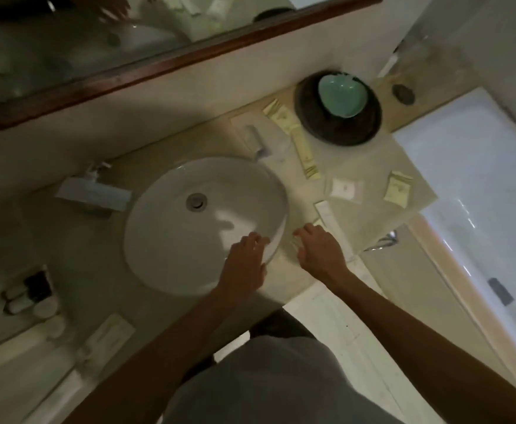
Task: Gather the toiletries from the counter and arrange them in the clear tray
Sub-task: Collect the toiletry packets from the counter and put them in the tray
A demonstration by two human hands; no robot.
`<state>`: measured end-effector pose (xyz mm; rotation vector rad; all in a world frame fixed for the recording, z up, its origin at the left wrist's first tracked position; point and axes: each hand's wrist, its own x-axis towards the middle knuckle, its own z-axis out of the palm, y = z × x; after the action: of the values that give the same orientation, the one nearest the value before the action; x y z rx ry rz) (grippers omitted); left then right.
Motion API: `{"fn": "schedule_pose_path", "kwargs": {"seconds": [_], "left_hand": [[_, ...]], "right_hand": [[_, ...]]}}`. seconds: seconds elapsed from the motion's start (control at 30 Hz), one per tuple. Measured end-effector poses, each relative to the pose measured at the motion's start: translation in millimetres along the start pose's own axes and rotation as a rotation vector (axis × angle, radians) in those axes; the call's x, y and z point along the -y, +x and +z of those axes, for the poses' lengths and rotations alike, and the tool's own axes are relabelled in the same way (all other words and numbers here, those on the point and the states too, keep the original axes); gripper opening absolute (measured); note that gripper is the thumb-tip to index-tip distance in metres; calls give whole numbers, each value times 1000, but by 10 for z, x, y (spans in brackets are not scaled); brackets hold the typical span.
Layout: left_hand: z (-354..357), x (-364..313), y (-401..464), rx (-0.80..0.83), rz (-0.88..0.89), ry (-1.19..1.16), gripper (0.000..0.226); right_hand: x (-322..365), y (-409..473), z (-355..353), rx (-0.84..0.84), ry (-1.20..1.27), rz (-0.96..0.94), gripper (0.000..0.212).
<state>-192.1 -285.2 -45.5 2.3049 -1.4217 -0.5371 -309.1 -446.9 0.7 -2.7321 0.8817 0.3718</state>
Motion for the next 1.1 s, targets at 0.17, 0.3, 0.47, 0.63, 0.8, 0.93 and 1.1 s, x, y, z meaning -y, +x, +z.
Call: {"fn": "schedule_pose_path", "kwargs": {"seconds": [0.17,0.3,0.47,0.63,0.8,0.93,1.1], "left_hand": [[387,-418,592,101,-11,12,59],[497,-571,941,27,-145,-41,55],[264,-415,1646,-62,-271,39,53],[-106,-113,2246,-188,-349,72,47],[-64,72,2455,-104,-247,28,33],[83,28,2438,-102,-261,43,49],[71,-234,2640,-102,-305,95,50]], "right_hand": [[-859,202,-70,15,103,148,39],[-1205,365,-70,-8,308,301,40],[-1159,978,-225,-122,389,296,39],[-840,1902,-424,-93,353,241,38],[-643,2154,-382,19,522,320,48],[-764,1969,-312,7,705,193,29],[-1309,1677,-407,-122,500,226,21]]}}
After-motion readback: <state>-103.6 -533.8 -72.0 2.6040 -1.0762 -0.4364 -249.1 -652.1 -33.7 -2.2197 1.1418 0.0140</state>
